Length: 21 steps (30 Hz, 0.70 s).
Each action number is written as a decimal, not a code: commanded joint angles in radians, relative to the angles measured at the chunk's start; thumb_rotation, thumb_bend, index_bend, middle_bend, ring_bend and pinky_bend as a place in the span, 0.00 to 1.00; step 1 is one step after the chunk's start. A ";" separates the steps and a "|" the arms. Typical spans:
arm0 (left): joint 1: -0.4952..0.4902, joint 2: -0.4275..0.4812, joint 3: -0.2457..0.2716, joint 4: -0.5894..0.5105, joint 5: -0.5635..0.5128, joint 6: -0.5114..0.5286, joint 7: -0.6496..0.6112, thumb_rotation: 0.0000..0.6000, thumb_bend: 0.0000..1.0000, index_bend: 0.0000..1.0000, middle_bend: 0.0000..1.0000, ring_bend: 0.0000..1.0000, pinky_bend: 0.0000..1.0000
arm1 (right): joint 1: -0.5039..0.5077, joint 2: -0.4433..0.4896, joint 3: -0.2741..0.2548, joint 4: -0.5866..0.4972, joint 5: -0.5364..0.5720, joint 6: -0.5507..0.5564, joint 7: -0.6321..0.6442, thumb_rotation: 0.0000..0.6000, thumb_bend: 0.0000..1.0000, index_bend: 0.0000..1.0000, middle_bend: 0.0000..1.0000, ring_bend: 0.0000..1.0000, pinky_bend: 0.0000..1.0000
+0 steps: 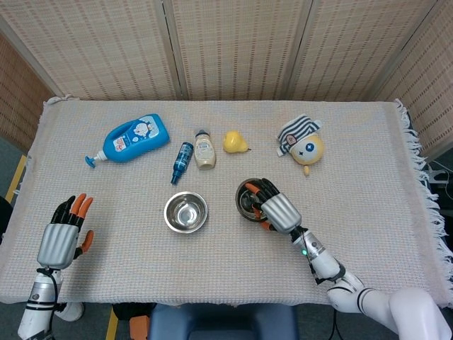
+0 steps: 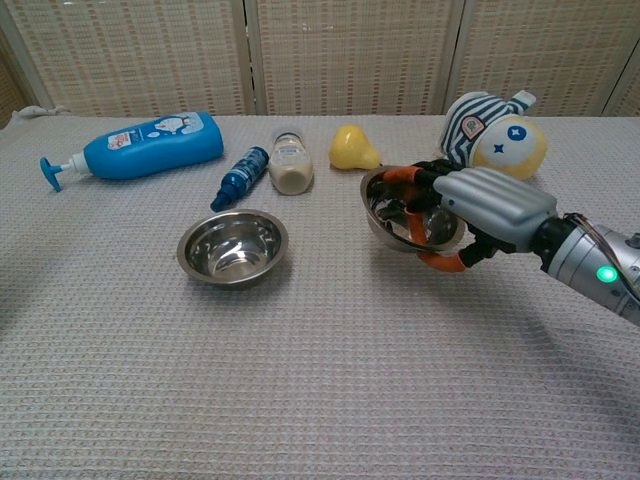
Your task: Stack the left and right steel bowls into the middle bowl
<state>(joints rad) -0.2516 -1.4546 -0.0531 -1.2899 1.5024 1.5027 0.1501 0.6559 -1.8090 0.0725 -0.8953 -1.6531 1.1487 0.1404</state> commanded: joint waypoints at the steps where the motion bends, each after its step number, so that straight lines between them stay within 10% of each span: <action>1: 0.005 0.002 -0.005 -0.001 -0.004 0.003 -0.007 1.00 0.44 0.00 0.00 0.00 0.13 | 0.021 0.014 -0.010 -0.058 -0.029 0.017 -0.016 1.00 0.39 0.71 0.07 0.00 0.00; 15: 0.053 0.039 -0.027 -0.032 -0.028 0.049 -0.018 1.00 0.44 0.00 0.00 0.00 0.13 | 0.234 -0.150 0.091 -0.007 -0.024 -0.078 -0.066 1.00 0.39 0.67 0.07 0.00 0.00; 21: 0.066 0.053 -0.036 -0.037 -0.038 0.059 -0.008 1.00 0.44 0.00 0.00 0.00 0.13 | 0.295 -0.241 0.095 0.102 -0.003 -0.125 -0.023 1.00 0.36 0.40 0.07 0.00 0.00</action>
<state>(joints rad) -0.1862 -1.4028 -0.0883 -1.3266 1.4662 1.5619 0.1417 0.9328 -2.0236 0.1657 -0.8217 -1.6659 1.0417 0.1005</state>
